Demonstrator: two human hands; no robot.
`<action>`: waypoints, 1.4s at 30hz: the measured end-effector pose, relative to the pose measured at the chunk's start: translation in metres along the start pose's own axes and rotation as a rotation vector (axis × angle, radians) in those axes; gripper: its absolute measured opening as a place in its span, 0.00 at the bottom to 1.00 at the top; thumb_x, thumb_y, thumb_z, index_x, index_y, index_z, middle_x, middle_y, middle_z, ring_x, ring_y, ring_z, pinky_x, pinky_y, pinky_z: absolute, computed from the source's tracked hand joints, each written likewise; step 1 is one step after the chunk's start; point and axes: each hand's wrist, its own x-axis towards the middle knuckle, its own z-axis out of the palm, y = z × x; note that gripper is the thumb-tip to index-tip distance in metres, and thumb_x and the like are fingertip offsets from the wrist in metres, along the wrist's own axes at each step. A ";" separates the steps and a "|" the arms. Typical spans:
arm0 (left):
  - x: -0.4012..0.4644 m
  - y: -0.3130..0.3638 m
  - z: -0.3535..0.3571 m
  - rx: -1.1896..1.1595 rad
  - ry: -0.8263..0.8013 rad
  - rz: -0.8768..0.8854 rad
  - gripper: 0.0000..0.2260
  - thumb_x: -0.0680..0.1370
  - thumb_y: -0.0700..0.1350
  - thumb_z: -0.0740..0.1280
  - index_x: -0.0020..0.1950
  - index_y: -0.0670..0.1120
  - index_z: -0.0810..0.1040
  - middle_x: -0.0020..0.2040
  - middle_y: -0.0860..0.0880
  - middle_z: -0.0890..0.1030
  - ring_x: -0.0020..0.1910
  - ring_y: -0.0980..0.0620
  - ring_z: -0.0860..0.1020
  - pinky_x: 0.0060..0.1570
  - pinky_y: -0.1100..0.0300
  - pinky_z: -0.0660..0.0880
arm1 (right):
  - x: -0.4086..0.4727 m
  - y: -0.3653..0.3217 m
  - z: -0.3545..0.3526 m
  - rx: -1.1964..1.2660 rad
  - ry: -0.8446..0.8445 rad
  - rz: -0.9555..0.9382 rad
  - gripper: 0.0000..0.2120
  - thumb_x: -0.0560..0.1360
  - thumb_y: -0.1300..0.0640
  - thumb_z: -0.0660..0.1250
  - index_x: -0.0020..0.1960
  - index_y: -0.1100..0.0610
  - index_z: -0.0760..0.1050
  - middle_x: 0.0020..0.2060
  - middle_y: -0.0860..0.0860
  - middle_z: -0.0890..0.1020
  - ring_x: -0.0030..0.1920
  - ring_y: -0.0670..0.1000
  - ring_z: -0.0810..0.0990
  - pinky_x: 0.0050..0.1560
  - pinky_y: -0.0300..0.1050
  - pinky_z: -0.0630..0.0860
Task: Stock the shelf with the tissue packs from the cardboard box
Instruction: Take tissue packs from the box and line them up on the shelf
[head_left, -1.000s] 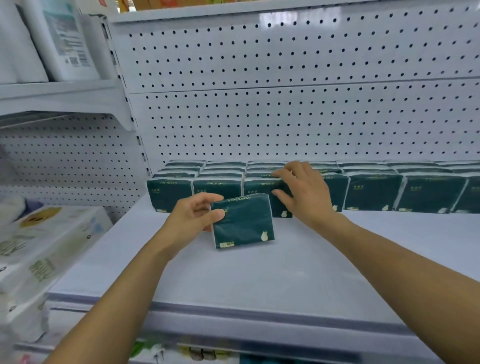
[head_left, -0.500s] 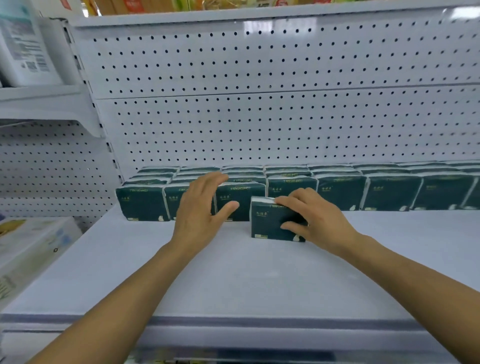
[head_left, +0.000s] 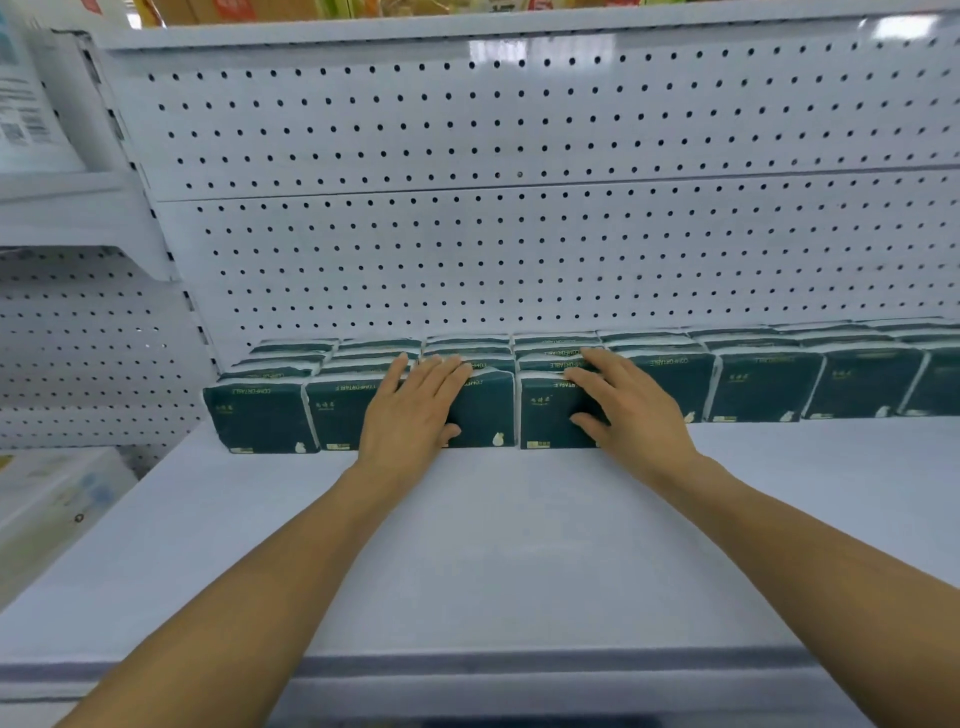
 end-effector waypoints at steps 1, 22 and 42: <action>0.001 0.001 0.000 -0.003 -0.005 0.006 0.33 0.73 0.52 0.73 0.76 0.48 0.66 0.73 0.50 0.70 0.73 0.49 0.68 0.75 0.47 0.55 | 0.000 -0.002 0.000 -0.004 0.000 0.019 0.24 0.71 0.55 0.75 0.66 0.54 0.75 0.66 0.52 0.74 0.66 0.55 0.73 0.50 0.52 0.78; -0.133 0.038 -0.125 -0.313 0.166 -0.172 0.31 0.76 0.61 0.65 0.75 0.50 0.65 0.68 0.48 0.75 0.63 0.46 0.75 0.58 0.50 0.74 | -0.100 -0.123 -0.081 -0.004 0.183 0.047 0.25 0.74 0.52 0.70 0.69 0.56 0.71 0.64 0.53 0.76 0.58 0.57 0.77 0.51 0.53 0.76; -0.458 0.055 -0.168 -0.200 -0.250 -0.417 0.30 0.76 0.64 0.61 0.74 0.49 0.68 0.65 0.48 0.77 0.63 0.45 0.75 0.65 0.45 0.70 | -0.318 -0.315 -0.067 0.182 -0.297 -0.188 0.24 0.77 0.43 0.56 0.69 0.53 0.69 0.67 0.54 0.73 0.65 0.58 0.72 0.64 0.59 0.70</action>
